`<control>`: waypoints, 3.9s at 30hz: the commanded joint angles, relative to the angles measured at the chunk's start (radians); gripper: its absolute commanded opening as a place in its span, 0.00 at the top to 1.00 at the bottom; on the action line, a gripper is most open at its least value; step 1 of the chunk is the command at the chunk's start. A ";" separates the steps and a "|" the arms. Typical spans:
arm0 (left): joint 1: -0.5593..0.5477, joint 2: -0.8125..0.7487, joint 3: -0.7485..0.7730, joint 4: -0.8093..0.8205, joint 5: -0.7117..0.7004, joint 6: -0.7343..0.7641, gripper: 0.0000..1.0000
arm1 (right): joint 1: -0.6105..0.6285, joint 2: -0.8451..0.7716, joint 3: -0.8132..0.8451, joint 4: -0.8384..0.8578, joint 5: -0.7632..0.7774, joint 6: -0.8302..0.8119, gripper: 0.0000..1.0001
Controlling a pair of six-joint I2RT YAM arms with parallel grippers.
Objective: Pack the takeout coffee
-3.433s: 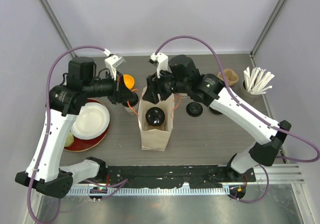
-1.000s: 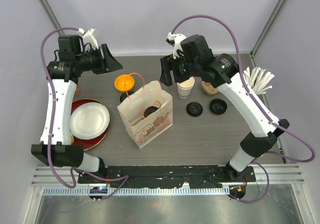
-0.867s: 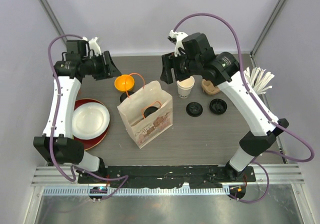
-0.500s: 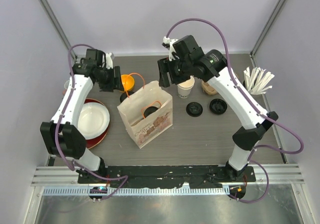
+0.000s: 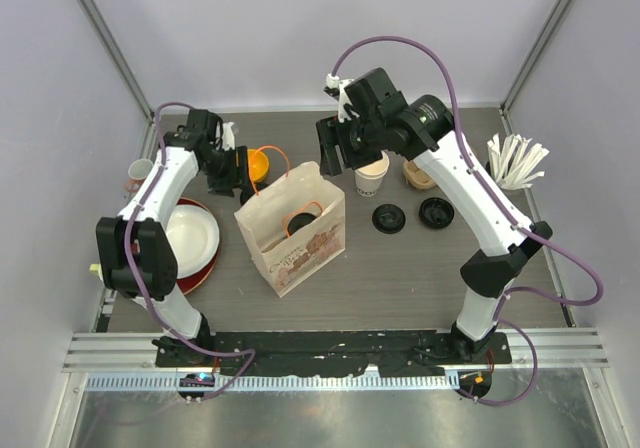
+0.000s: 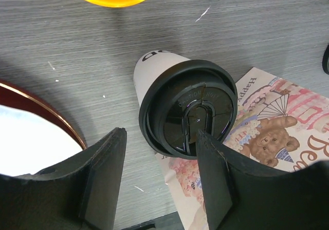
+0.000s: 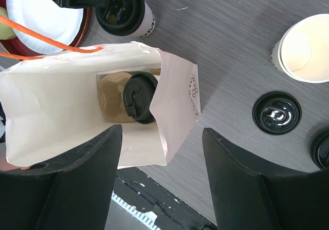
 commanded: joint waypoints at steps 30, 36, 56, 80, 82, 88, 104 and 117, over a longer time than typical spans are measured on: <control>0.007 -0.032 0.056 0.048 -0.020 0.085 0.60 | -0.016 0.060 0.155 -0.070 -0.033 -0.020 0.31; 0.005 -0.057 0.050 0.043 -0.035 0.143 0.61 | -0.019 0.077 0.178 -0.072 -0.044 -0.011 0.31; 0.005 -0.097 0.674 -0.431 -0.201 0.284 0.64 | -0.029 0.040 0.157 0.038 -0.041 -0.009 0.31; 0.005 -0.531 0.682 -0.375 0.288 0.193 0.68 | -0.026 -0.210 -0.168 0.222 -0.024 0.094 0.28; 0.005 -0.558 0.621 -0.377 0.337 0.177 0.69 | -0.023 -0.231 -0.197 0.235 -0.021 0.104 0.28; -0.029 -0.549 0.532 -0.380 0.354 0.161 0.73 | -0.019 -0.316 -0.303 0.275 -0.004 0.135 0.27; -0.395 -0.304 0.688 -0.553 -0.097 0.351 0.83 | -0.019 -0.417 -0.401 0.293 0.051 0.172 0.27; -0.498 -0.304 0.601 -0.580 -0.100 0.428 0.84 | -0.019 -0.405 -0.400 0.292 0.056 0.160 0.26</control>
